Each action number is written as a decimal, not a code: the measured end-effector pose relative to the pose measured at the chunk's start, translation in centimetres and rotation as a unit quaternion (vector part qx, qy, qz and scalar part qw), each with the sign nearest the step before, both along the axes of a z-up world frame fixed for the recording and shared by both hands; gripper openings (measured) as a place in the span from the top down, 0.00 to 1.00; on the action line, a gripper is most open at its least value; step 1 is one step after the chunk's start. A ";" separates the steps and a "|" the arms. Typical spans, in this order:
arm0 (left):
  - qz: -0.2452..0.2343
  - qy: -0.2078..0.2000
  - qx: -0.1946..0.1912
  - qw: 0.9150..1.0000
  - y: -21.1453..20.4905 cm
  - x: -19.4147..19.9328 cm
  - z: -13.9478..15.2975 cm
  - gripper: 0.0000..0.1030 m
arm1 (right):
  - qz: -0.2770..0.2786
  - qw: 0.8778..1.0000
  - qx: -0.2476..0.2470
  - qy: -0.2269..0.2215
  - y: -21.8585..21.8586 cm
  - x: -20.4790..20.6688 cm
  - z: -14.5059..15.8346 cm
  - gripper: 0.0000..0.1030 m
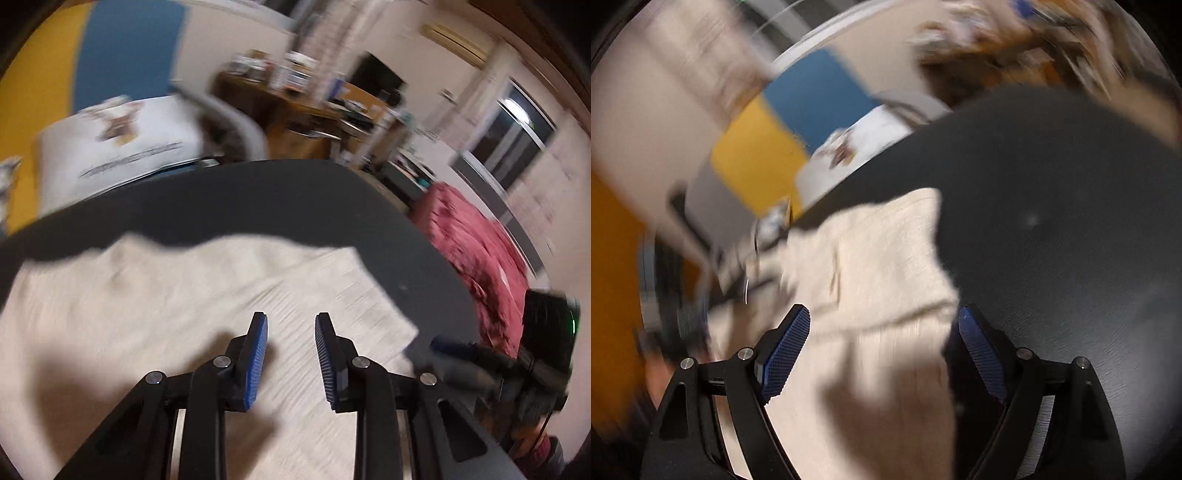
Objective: Fold clothes
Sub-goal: 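Grasp the sweater side with the right gripper and fold it inward while the left gripper holds the hem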
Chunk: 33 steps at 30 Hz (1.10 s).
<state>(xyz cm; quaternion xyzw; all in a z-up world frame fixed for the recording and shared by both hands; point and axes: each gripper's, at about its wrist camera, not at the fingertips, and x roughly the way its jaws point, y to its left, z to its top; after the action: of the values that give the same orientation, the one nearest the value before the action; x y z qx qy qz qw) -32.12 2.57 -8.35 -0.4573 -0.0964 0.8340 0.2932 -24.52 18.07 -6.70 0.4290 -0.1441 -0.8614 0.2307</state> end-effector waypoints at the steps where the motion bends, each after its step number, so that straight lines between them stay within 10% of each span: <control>1: -0.022 -0.015 0.004 1.000 0.8 -1.3 -0.3 0.73 | 0.028 1.000 0.007 -0.002 -0.6 0.3 -0.3 0.14; 8: -0.131 -0.117 0.031 0.984 4.3 -9.5 -2.9 0.71 | 0.057 0.998 -0.036 -0.021 -1.7 0.1 -3.0 0.13; 20: -0.259 -0.178 0.038 0.949 6.9 -13.1 -4.7 0.70 | 0.027 0.997 -0.069 -0.003 0.1 -1.8 -2.8 0.13; 28: -0.257 -0.172 0.035 0.950 8.1 -14.1 -4.6 0.70 | 0.009 0.999 -0.041 0.029 -0.3 -1.3 -2.3 0.13; 33: -0.244 -0.084 0.031 0.966 8.4 -12.8 -3.7 0.95 | -0.007 1.000 -0.023 0.017 -0.9 -1.7 -3.0 0.13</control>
<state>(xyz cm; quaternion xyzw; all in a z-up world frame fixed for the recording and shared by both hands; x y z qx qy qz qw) -44.91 10.92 -12.02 -0.5261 -0.0325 0.6925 0.4926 -26.24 17.21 -9.74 0.4076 -0.1626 -0.8669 0.2365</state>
